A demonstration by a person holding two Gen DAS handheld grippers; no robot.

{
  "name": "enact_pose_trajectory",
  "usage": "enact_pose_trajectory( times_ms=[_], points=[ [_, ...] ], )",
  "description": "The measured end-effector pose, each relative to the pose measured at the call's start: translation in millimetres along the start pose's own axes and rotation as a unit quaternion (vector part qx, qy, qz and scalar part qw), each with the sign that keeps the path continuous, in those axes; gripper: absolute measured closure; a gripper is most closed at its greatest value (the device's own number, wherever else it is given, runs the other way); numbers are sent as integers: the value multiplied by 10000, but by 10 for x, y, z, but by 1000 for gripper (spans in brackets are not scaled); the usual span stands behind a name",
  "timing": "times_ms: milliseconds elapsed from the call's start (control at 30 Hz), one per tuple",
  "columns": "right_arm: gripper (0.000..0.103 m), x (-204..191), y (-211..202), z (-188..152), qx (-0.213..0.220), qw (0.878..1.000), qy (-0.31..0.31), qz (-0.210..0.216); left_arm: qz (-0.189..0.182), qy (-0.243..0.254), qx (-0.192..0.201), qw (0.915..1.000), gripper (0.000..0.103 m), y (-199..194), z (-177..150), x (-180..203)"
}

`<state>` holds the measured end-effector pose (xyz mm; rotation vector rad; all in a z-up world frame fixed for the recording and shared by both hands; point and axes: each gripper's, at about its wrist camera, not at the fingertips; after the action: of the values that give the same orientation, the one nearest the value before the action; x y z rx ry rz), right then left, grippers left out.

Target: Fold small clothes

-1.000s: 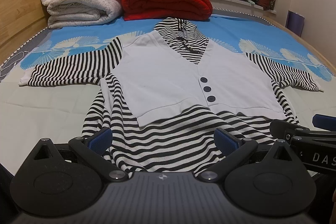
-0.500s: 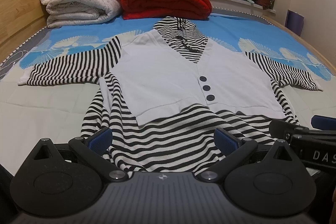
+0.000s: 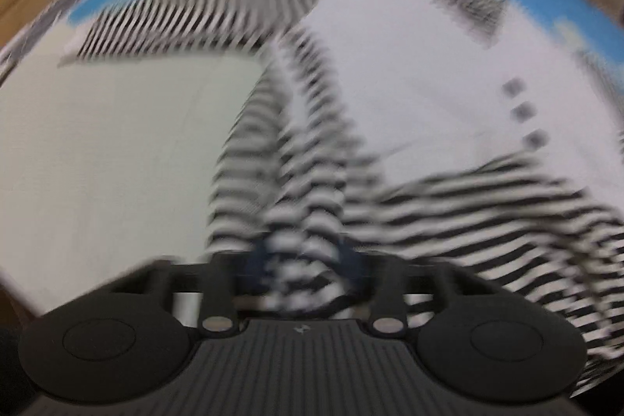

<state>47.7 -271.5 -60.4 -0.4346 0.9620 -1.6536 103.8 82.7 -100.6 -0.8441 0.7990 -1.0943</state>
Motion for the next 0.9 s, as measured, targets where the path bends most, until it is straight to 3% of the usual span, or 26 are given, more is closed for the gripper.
enact_pose_trajectory(
  times_ms=[100,233,300,400,467,533,633,700,800,900],
  points=[
    [46,70,164,-39,-253,9996,63,-129,92,-274,-125,9995,83,12,-68,-196],
    [84,204,374,-107,-719,9965,175,-377,152,-219,-2,9996,83,-111,-122,-207],
    [85,299,391,-134,-835,9946,337,-509,33,-240,151,9996,83,-235,-108,-139],
    [85,296,363,-138,-844,9941,150,-661,-214,101,670,9975,79,-441,-101,38],
    [85,281,347,-140,-849,9940,85,-690,-412,295,808,9954,75,-518,-126,132],
    [85,276,312,-130,-776,9950,140,-619,-554,325,557,9964,74,-433,-141,209],
    [85,253,236,-89,-493,9977,165,-424,-328,60,-223,9992,75,-165,-208,158],
    [84,199,211,-70,-311,9987,-38,-404,-296,90,-78,9995,75,-217,-183,174],
    [84,195,338,-126,-715,9954,-269,-575,-255,326,298,9987,73,-318,-143,240],
    [79,284,365,-125,-879,9942,-32,-616,-439,49,-350,9984,73,-127,-177,165]
  ],
)
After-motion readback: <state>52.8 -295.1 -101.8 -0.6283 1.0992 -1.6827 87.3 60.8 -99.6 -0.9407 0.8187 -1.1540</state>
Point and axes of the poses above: each gripper's, at about its wrist camera, not at the fingertips, and y roughly the way its jaws point, x to its right, z to its top, and after that the axes turned 5 degrees about z, right-handed
